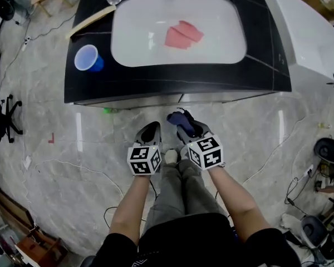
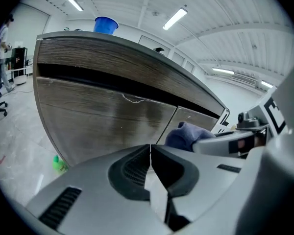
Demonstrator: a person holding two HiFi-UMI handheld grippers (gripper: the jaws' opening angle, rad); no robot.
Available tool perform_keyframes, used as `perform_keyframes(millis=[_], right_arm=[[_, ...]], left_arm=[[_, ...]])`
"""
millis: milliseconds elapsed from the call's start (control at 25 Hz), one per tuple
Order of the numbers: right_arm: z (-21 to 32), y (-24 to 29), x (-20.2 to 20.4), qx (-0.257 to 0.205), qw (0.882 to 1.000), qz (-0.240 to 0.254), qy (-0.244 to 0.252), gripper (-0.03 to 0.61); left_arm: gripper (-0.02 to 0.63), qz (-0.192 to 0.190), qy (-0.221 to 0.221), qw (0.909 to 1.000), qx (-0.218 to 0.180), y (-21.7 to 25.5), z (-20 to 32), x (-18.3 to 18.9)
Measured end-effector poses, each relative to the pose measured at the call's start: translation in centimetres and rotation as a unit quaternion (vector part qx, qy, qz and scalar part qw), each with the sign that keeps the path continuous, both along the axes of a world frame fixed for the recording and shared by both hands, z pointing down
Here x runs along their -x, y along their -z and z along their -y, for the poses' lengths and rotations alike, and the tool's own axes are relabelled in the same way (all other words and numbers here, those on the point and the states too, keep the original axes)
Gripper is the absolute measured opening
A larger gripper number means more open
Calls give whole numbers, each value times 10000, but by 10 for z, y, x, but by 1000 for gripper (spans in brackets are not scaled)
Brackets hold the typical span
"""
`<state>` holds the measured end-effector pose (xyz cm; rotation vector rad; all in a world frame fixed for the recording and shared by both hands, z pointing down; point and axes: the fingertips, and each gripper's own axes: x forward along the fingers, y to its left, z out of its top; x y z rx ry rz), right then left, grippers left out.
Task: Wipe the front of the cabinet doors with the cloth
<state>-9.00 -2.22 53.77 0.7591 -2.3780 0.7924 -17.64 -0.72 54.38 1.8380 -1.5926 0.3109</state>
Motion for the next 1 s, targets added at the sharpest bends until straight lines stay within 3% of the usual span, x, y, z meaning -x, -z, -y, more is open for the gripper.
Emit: perform_keyframes(millis=[480, 720, 1000], right_arm=[[21, 13, 8, -285, 9991, -207, -232, 117], [41, 12, -1, -309, 9985, 13, -444, 118], [73, 14, -22, -426, 9980, 215, -422, 117]], left_arm=[[15, -83, -175, 9998, -58, -3, 0, 23], [15, 5, -272, 9996, -28, -8, 3, 11], [15, 132, -19, 9999, -67, 0, 16, -10]])
